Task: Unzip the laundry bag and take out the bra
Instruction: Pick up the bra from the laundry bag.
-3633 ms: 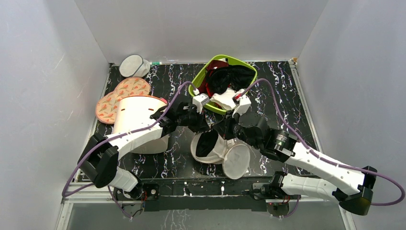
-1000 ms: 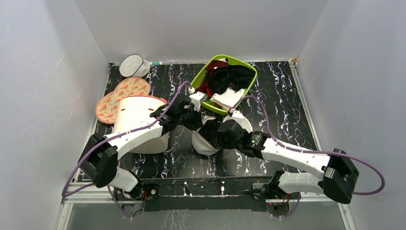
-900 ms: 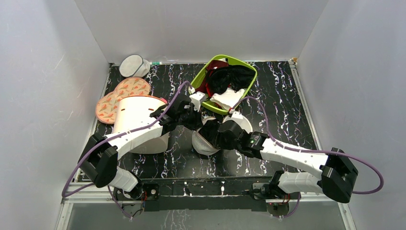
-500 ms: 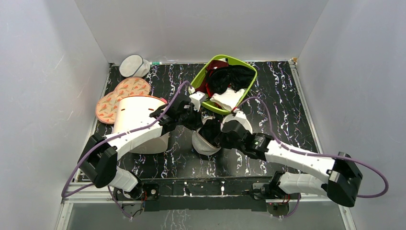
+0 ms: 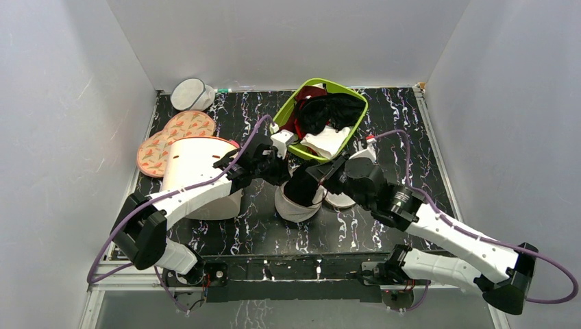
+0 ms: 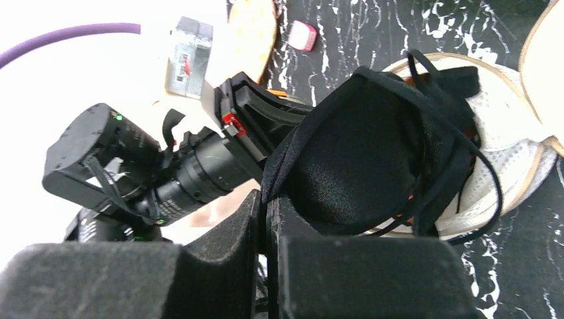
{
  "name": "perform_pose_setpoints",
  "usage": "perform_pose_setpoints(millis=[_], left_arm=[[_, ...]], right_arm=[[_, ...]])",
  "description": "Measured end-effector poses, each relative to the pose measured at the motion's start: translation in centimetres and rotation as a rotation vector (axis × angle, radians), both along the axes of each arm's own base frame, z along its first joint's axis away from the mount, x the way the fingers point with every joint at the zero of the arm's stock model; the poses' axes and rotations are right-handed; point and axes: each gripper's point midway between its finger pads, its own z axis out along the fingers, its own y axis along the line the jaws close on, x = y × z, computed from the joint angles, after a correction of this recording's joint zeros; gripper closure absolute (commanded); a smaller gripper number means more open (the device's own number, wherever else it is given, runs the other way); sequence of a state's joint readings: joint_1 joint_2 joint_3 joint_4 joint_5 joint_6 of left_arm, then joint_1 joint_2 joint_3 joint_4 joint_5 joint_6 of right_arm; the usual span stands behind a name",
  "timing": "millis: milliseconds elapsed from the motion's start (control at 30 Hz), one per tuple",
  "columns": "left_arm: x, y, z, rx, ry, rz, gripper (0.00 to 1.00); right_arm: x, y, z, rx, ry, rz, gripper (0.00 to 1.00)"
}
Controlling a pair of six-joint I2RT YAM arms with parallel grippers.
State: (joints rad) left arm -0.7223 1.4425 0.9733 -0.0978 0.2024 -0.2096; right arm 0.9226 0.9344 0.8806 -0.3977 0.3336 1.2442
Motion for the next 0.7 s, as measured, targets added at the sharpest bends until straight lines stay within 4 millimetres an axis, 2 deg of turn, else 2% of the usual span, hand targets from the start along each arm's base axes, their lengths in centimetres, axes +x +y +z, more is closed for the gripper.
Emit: perform_pose_setpoints(millis=[167,267,367,500,567,633,700], left_arm=[[0.2,0.3,0.1,0.009,-0.018,0.006,1.0],[0.4,0.4,0.2,0.018,-0.032,0.013,1.0],[0.6,0.6,0.2,0.028,-0.04,0.021,1.0],[0.7,0.8,0.1,0.034,-0.045,0.028,1.0],[0.7,0.8,0.1,0.036,-0.046,0.03,1.0],[0.8,0.8,0.1,0.038,-0.048,0.033,1.0],[0.8,0.9,0.0,0.04,-0.049,0.035,1.0]], right_arm=[[0.3,-0.3,1.4,0.085,-0.01,-0.012,1.0],[0.3,-0.3,3.7,0.146,-0.063,-0.001,1.0],[0.0,-0.9,7.6,0.184,-0.136,0.005,1.0],[-0.4,-2.3,15.1,0.243,-0.269,-0.007,1.0],[-0.8,-3.1,18.0,0.264,-0.329,-0.012,1.0],[-1.2,-3.9,20.2,0.268,-0.383,-0.015,1.0],[-1.4,-4.4,21.6,0.261,-0.423,-0.018,1.0]])
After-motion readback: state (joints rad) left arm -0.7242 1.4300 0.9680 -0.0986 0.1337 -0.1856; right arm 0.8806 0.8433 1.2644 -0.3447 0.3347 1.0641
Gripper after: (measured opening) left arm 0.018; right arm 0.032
